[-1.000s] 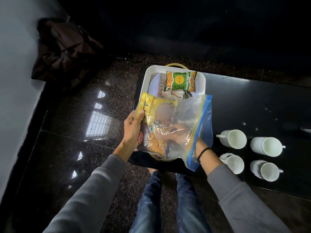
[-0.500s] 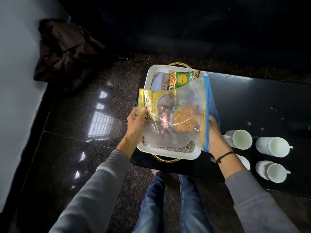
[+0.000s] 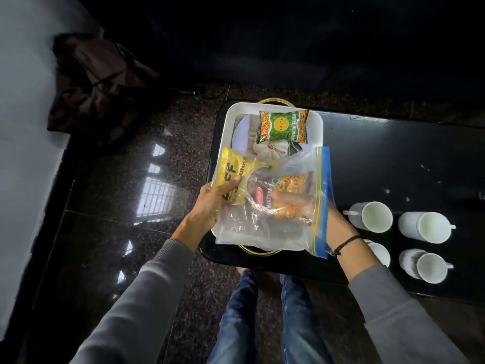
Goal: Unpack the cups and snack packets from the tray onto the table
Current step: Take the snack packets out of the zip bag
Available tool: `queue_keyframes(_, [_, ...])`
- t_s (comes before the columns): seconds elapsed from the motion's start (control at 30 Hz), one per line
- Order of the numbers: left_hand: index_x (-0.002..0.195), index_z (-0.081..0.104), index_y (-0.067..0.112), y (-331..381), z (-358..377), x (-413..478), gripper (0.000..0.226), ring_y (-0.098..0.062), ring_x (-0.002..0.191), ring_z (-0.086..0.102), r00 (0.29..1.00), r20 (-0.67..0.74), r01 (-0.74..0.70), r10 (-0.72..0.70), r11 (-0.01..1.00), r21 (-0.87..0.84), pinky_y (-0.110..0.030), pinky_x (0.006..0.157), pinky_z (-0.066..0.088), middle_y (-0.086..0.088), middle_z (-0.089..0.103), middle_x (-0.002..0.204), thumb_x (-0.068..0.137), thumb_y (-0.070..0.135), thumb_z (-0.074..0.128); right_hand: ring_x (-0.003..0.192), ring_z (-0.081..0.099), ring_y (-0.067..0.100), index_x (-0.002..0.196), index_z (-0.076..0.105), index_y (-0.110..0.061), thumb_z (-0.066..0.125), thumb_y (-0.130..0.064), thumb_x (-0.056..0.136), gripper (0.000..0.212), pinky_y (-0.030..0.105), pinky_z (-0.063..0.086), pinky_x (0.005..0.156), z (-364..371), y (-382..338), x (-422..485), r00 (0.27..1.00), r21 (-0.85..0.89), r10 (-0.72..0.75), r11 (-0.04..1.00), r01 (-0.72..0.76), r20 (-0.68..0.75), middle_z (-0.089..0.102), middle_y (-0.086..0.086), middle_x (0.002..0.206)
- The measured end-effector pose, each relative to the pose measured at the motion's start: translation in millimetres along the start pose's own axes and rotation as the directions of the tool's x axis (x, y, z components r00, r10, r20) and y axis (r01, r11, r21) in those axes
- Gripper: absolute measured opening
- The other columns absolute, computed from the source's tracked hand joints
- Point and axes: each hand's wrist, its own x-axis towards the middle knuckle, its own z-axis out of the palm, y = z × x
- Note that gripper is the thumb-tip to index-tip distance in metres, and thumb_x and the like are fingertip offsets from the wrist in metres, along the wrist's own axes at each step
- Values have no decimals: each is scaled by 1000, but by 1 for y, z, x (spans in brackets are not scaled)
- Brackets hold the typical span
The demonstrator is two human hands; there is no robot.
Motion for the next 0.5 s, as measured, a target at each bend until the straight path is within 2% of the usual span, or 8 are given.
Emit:
queue_keyframes(0.03, [111,72,-5,-2,-2,0,32,-19,72,72,1000,1,-9,9,999,31,-32,60,60,-9,76,88,88,16,76,96,77,10,114,78,-16,82,-30,85,33,19,60,66,5,-12,-15,999,4,-48,999,48,1,80,-5,105])
queue_keyframes(0.1, [111,70,-6,-2,-3,-1,29,-17,69,70,1000,9,-8,7,998,63,-31,57,60,-8,74,84,91,15,72,100,77,20,101,81,-17,85,-16,81,20,29,61,82,6,-27,-37,983,-4,-176,984,176,-58,81,1,105])
queue_keyframes(0.13, [109,70,-6,0,-2,-3,26,-16,67,70,1000,19,-9,8,998,60,-32,57,61,-6,74,82,92,13,71,102,76,24,98,81,-18,89,-16,76,24,35,59,89,6,-34,-46,967,-36,-226,974,223,-116,81,4,106])
queue_keyframes(0.2, [101,72,-2,2,-4,-3,15,-14,68,70,1000,26,-14,13,999,40,-37,61,64,-5,74,79,92,10,69,101,75,27,103,80,-13,94,-24,69,38,42,59,94,1,-39,-54,947,-110,-247,967,229,-205,80,9,105])
queue_keyframes(0.27, [98,73,0,5,-8,-4,14,-17,73,71,1000,2,-23,23,998,53,-39,66,64,-8,74,83,91,12,71,95,76,27,101,79,-9,91,-30,72,38,39,61,86,0,-47,-66,919,-143,-266,962,234,-290,80,11,96])
queue_keyframes(0.33, [101,73,0,7,-14,-4,19,-19,78,71,999,-19,-41,43,994,102,-37,65,62,-9,74,87,90,16,73,87,77,23,95,79,-11,85,-27,79,23,31,58,76,-6,-50,-73,890,-118,-289,957,264,-354,80,4,83])
queue_keyframes(0.4, [100,72,0,9,-22,-7,19,-18,77,70,999,-8,-43,45,989,139,-32,63,60,-9,73,87,92,17,71,79,77,17,94,77,-13,81,-22,84,14,31,55,75,-12,-51,-75,874,-46,-277,958,282,-399,80,0,80])
queue_keyframes(0.5, [93,70,-1,13,-39,-9,16,-16,70,69,1000,0,-9,10,985,171,-26,56,59,-10,71,84,94,15,67,90,78,21,120,68,-10,85,-29,76,51,33,58,75,-22,-51,-71,881,71,-239,954,292,-408,80,6,101])
